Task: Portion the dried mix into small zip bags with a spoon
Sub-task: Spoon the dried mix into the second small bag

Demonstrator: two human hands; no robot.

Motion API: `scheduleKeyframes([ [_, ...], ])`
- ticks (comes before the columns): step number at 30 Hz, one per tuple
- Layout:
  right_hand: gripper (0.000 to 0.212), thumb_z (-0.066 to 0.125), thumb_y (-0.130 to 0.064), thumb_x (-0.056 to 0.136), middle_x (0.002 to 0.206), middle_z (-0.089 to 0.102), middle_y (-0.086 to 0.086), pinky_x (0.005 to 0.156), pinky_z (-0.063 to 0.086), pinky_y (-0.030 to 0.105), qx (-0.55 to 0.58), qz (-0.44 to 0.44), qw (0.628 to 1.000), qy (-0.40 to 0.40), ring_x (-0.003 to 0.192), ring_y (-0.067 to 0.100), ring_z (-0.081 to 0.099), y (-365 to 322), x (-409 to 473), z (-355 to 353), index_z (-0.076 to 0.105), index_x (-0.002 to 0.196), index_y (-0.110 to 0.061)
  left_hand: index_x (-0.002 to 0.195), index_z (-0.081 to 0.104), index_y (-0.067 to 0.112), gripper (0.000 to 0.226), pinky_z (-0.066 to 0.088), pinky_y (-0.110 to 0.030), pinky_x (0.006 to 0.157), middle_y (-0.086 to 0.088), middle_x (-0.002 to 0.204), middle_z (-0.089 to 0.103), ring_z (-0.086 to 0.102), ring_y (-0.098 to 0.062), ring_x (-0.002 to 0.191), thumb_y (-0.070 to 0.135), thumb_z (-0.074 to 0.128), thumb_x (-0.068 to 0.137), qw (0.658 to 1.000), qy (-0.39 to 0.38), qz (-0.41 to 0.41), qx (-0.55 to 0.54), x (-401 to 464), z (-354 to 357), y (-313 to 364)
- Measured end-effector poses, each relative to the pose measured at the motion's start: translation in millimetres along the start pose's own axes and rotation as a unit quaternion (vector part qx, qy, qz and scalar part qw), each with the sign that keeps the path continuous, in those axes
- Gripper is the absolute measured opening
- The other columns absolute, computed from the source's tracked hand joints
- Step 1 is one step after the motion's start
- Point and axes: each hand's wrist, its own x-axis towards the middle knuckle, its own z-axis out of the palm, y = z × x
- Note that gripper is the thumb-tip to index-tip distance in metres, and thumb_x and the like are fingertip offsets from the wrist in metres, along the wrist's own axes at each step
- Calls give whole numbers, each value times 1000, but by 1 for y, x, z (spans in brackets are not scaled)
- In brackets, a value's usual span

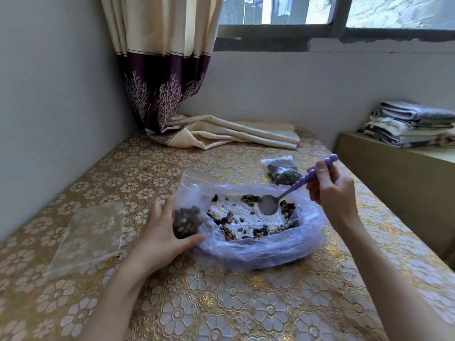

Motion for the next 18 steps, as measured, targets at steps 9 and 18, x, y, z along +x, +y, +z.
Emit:
scheduleKeyframes([
  [9,37,42,-20,100,58,63,18,42,37,20,-34,15,998,-53,41,15,53,7,-13,-3,55,69,-5,137,31,33,85,40,-13,72,12,113,56,50,11,81,30,79,68,989,105,48,-88,-1,0,2],
  [18,32,49,-18,97,60,65,17,30,33,19,5,192,970,-146,39,18,55,-1,-25,6,60,79,6,136,32,29,99,44,-45,97,6,125,47,47,-14,110,75,54,51,998,26,44,-29,-5,1,13],
])
